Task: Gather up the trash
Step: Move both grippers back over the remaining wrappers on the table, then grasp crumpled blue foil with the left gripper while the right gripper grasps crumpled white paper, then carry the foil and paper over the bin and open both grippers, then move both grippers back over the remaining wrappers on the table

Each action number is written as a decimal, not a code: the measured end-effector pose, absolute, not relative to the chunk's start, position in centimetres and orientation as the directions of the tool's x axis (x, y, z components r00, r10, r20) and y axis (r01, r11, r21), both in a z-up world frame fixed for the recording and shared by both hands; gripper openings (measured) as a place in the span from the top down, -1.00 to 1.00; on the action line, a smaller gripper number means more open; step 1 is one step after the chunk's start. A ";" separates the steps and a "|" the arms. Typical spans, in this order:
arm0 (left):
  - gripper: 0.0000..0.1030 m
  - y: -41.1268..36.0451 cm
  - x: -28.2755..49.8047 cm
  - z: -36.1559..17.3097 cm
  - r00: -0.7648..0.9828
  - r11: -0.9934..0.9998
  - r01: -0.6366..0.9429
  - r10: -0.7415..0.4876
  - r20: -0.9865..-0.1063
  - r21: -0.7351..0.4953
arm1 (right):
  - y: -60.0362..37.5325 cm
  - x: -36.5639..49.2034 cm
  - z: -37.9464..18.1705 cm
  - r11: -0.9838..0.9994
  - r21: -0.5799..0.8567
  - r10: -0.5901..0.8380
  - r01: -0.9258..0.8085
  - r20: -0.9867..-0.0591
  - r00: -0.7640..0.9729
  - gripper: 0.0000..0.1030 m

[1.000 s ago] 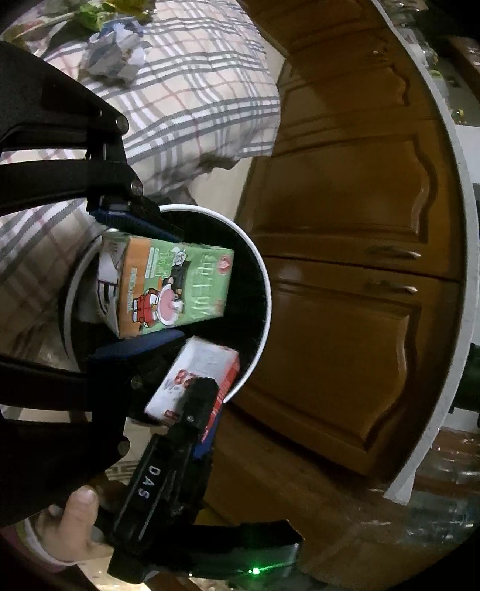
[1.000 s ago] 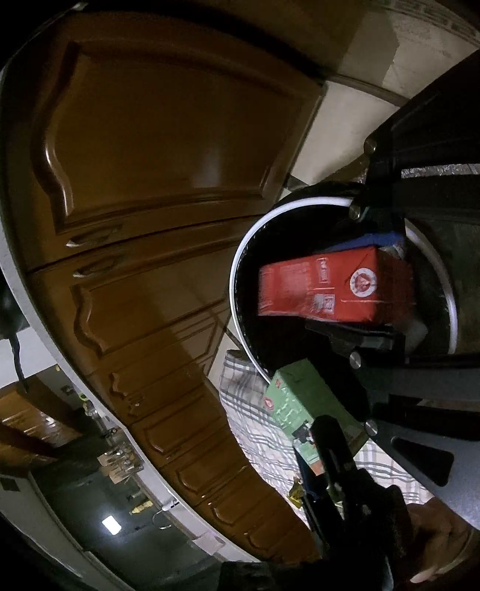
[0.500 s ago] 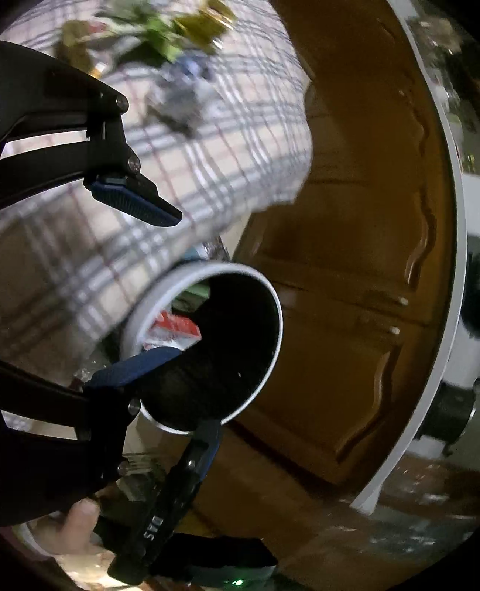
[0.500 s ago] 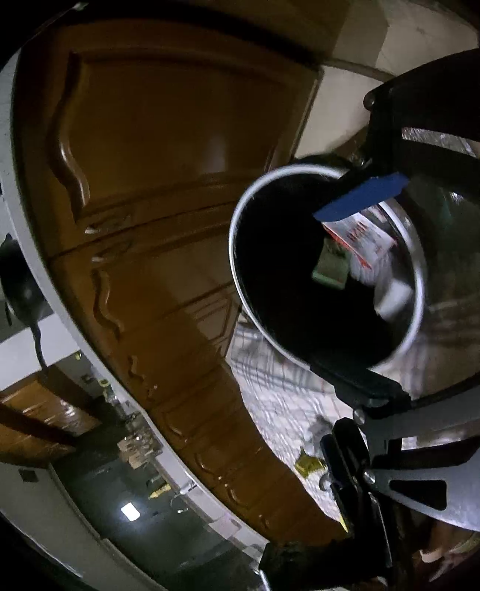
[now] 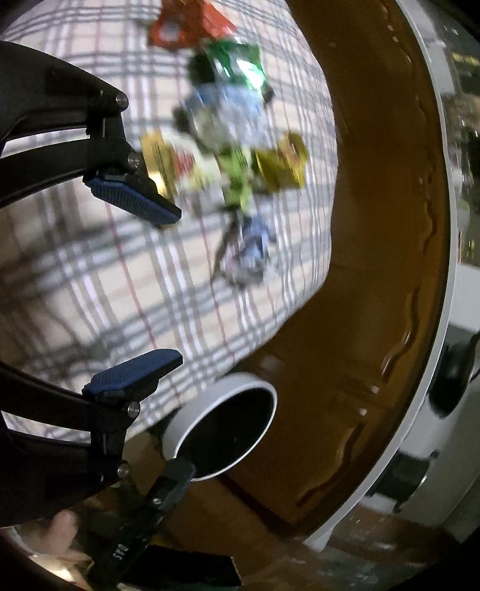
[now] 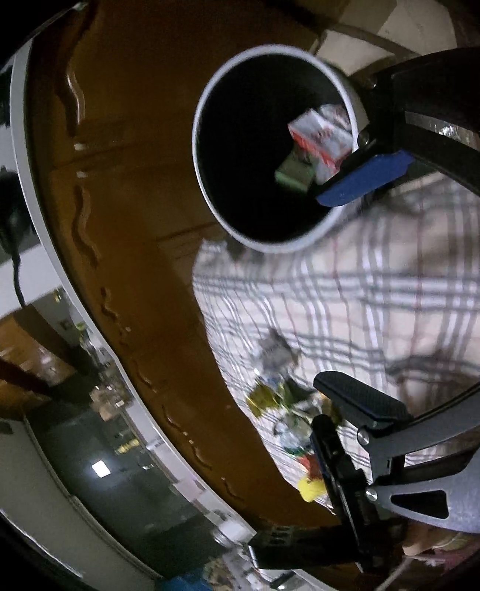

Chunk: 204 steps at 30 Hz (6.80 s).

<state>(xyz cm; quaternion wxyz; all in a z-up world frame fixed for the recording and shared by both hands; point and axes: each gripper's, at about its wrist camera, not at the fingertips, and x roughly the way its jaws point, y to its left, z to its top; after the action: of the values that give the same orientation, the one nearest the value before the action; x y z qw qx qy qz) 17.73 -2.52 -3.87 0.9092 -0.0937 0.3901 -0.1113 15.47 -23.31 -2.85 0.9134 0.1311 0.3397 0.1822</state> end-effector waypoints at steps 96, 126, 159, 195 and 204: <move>0.42 -10.3 19.6 -0.5 0.638 0.903 0.339 -0.428 -0.640 -0.265 | -30.9 13.7 -1.3 0.937 0.337 0.275 -0.088 -0.560 0.781 0.88; 0.42 -20.7 25.7 -2.1 0.565 0.877 0.431 -0.445 -0.695 -0.211 | -36.3 17.9 -2.8 0.950 0.313 0.209 -0.013 -0.601 0.771 0.88; -0.20 -11.0 21.0 -4.2 0.591 0.915 0.267 -0.403 -0.699 -0.302 | -31.0 15.0 -3.6 0.911 0.407 0.304 -0.067 -0.553 0.776 -0.64; -0.20 11.0 12.5 -5.2 0.711 0.933 -0.129 -0.149 -0.687 -0.336 | -11.9 15.9 -3.6 0.842 0.390 0.539 -0.372 -0.594 0.597 -0.64; -0.21 15.2 12.7 -4.7 0.724 0.921 -0.225 -0.061 -0.688 -0.317 | -8.5 19.1 -4.1 0.821 0.399 0.570 -0.409 -0.611 0.549 -0.64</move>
<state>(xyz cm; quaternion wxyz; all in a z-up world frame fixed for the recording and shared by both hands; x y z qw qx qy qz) 12.70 15.18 -4.71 0.9080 -0.1932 0.3690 0.0452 19.12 -8.48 -4.08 0.8737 0.1055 0.3834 0.2802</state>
